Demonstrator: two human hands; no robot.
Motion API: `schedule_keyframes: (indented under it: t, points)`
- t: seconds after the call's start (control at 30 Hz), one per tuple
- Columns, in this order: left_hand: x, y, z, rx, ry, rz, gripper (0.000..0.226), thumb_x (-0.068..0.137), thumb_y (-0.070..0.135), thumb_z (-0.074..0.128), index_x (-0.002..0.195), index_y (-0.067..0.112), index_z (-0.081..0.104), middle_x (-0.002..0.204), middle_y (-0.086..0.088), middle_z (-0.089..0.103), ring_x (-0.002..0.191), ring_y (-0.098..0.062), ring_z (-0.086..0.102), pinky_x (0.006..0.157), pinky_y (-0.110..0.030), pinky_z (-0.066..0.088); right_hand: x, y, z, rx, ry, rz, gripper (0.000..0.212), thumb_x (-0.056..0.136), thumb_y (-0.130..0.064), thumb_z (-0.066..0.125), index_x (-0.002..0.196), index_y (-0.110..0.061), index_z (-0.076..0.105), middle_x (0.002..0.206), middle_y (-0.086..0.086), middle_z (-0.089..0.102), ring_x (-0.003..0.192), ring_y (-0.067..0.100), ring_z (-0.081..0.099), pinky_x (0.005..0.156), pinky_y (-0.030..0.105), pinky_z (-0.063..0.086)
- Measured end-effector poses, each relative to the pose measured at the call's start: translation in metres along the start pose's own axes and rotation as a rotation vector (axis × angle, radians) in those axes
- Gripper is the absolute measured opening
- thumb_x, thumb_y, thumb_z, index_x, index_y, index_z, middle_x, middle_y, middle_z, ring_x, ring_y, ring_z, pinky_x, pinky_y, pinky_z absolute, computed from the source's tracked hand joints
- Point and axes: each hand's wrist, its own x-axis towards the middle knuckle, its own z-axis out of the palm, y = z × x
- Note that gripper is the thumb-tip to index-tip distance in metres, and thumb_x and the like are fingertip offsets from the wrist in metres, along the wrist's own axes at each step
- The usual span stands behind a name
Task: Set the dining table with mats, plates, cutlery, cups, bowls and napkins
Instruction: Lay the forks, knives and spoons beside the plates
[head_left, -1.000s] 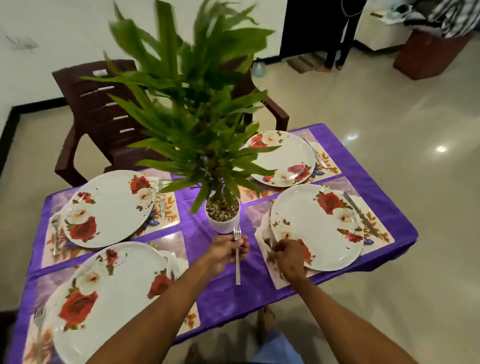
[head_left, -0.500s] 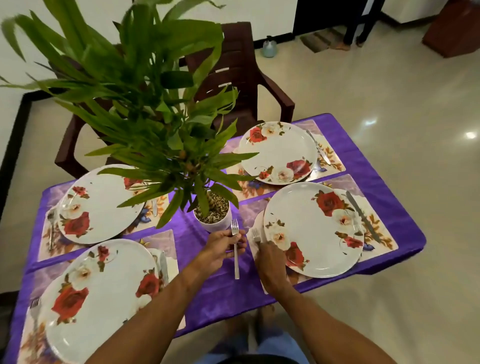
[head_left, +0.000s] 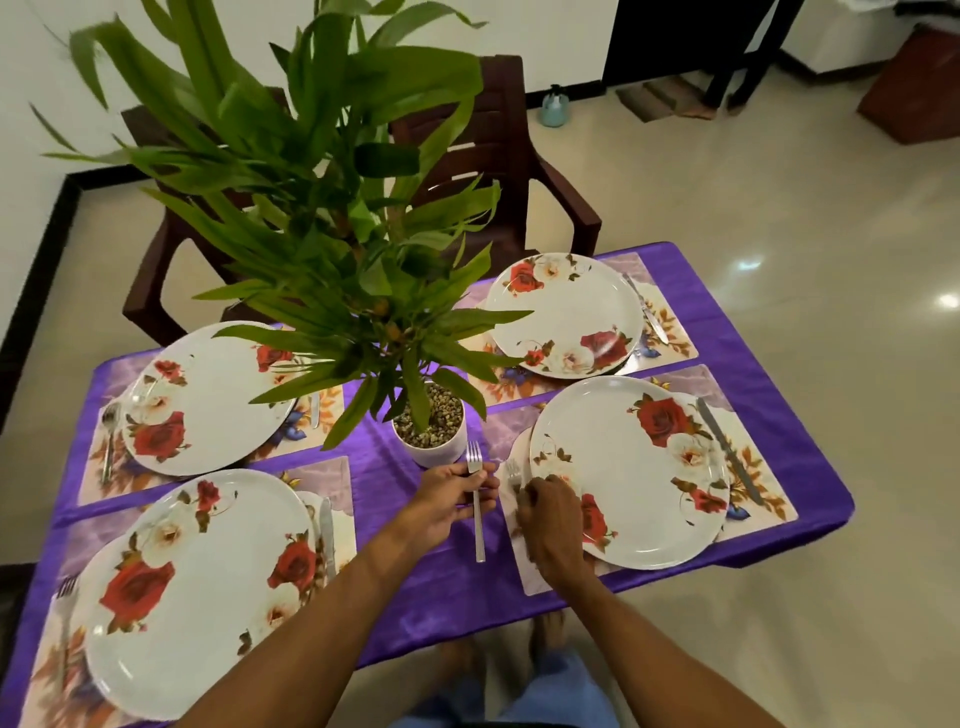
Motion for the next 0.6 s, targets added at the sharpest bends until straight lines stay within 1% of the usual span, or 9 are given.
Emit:
schedule_keyframes:
  t: [0.07,0.13,0.2,0.3,0.4,0.43,0.5,0.57,0.6]
  points:
    - [0.004,0.004,0.012,-0.017,0.002,0.008,0.019,0.099,0.002,0.052,0.111,-0.003,0.067,0.083,-0.010,0.072,0.072,-0.020,0.071,0.068,-0.032,0.061,0.010,0.002,-0.017,0.096,0.048,0.032,0.016,0.096,-0.027,0.065,0.095,-0.013,0.073,0.095,0.001,0.073,0.077,0.009,0.063,0.087,0.026,0.055]
    - [0.008,0.009,0.029,-0.055,0.020,0.023,0.016,0.100,0.004,0.052,0.104,-0.002,0.066,0.083,-0.011,0.071,0.070,-0.020,0.071,0.071,-0.034,0.062,0.023,0.005,-0.034,0.185,0.056,0.024,0.013,0.095,-0.026,0.067,0.097,-0.016,0.075,0.095,-0.001,0.075,0.077,0.006,0.064,0.086,0.025,0.055]
    - [0.013,0.015,0.047,-0.084,0.035,0.038,0.017,0.101,0.008,0.052,0.099,0.000,0.067,0.086,-0.013,0.070,0.073,-0.021,0.071,0.072,-0.034,0.061,0.039,0.006,-0.050,0.270,0.038,0.009,0.009,0.093,-0.022,0.069,0.095,-0.017,0.077,0.091,-0.003,0.076,0.076,0.005,0.066,0.082,0.023,0.056]
    - [0.024,0.029,0.073,-0.102,0.053,0.079,0.022,0.102,0.014,0.052,0.097,0.000,0.069,0.090,-0.014,0.072,0.080,-0.022,0.071,0.073,-0.033,0.061,0.062,0.007,-0.074,0.367,-0.032,-0.032,0.010,0.091,-0.023,0.071,0.087,-0.017,0.077,0.079,-0.007,0.074,0.069,0.003,0.066,0.071,0.021,0.054]
    - [0.035,0.047,0.093,-0.114,0.088,0.118,0.025,0.101,0.016,0.053,0.106,-0.002,0.069,0.098,-0.012,0.073,0.088,-0.021,0.069,0.075,-0.029,0.057,0.082,0.007,-0.086,0.450,-0.160,-0.038,0.013,0.089,-0.029,0.074,0.086,-0.016,0.075,0.074,-0.008,0.072,0.066,0.006,0.067,0.063,0.024,0.056]
    - [0.039,0.052,0.099,-0.111,0.100,0.128,0.026,0.101,0.017,0.054,0.108,-0.003,0.069,0.100,-0.012,0.073,0.090,-0.022,0.068,0.073,-0.027,0.056,0.087,0.007,-0.088,0.488,-0.197,-0.028,0.012,0.088,-0.027,0.076,0.087,-0.015,0.076,0.074,-0.006,0.073,0.066,0.007,0.068,0.060,0.023,0.055]
    - [0.046,0.062,0.108,-0.129,0.125,0.143,0.024,0.099,0.019,0.057,0.103,0.000,0.071,0.099,-0.012,0.074,0.091,-0.025,0.067,0.070,-0.029,0.053,0.099,0.004,-0.092,0.592,-0.258,-0.001,0.009,0.084,-0.017,0.079,0.089,-0.011,0.076,0.074,0.000,0.075,0.063,0.007,0.068,0.054,0.019,0.050]
    - [0.053,0.070,0.112,-0.136,0.158,0.146,0.018,0.098,0.018,0.059,0.096,0.005,0.072,0.096,-0.010,0.075,0.087,-0.024,0.068,0.066,-0.030,0.053,0.110,-0.002,-0.094,0.697,-0.314,0.055,0.010,0.079,-0.006,0.080,0.087,-0.006,0.075,0.075,0.007,0.075,0.060,0.008,0.065,0.050,0.018,0.045]
    - [0.056,0.075,0.115,-0.152,0.163,0.152,0.016,0.098,0.016,0.058,0.096,0.007,0.071,0.095,-0.010,0.075,0.085,-0.023,0.068,0.065,-0.031,0.053,0.117,-0.004,-0.093,0.729,-0.336,0.078,0.011,0.077,-0.001,0.079,0.086,-0.005,0.075,0.075,0.009,0.075,0.060,0.009,0.065,0.050,0.018,0.044]
